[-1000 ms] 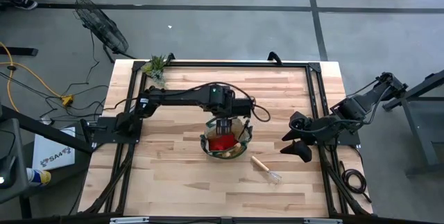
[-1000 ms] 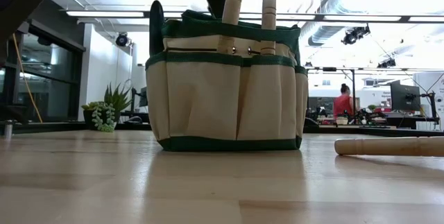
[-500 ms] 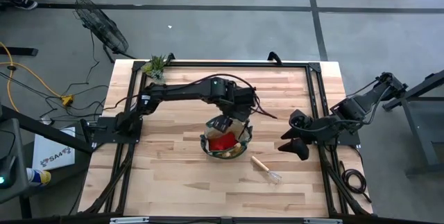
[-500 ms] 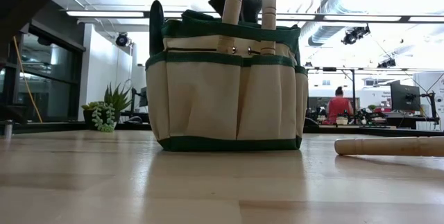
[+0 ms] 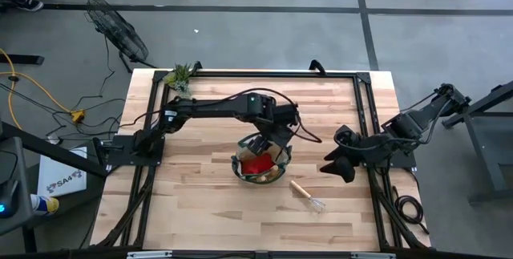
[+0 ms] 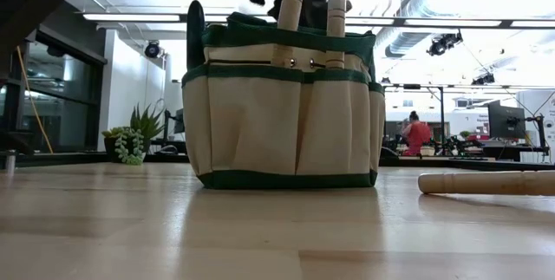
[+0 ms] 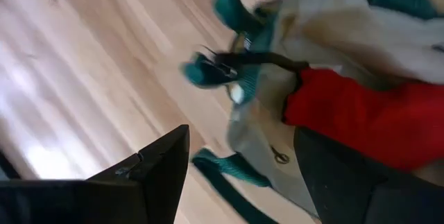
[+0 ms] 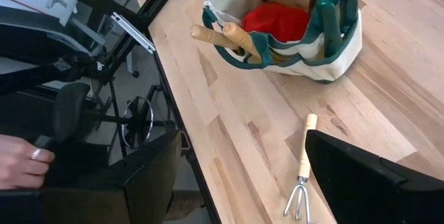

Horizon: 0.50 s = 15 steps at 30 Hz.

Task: Pick & Place Garden tools in Gardening bag
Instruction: Adjust the white gardening bag

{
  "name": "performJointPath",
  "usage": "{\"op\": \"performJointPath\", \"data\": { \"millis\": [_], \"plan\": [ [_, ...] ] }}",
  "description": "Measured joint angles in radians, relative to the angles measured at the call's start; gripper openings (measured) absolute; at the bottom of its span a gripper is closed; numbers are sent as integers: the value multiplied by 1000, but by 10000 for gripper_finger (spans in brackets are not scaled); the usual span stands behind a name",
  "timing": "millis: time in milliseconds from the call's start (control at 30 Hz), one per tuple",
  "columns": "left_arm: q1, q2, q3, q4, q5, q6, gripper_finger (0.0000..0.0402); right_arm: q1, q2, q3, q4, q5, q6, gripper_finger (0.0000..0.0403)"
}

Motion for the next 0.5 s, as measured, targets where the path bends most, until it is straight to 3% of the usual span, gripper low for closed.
{"op": "performJointPath", "data": {
  "millis": [233, 500],
  "plan": [
    [0, 2, -96, 64, -3, -4, 251, 0, 0, 0, 24, 0, 0, 301],
    [0, 2, -108, 107, 0, 1, 241, 0, 0, 0, 45, 0, -1, 301]
  ]
}}
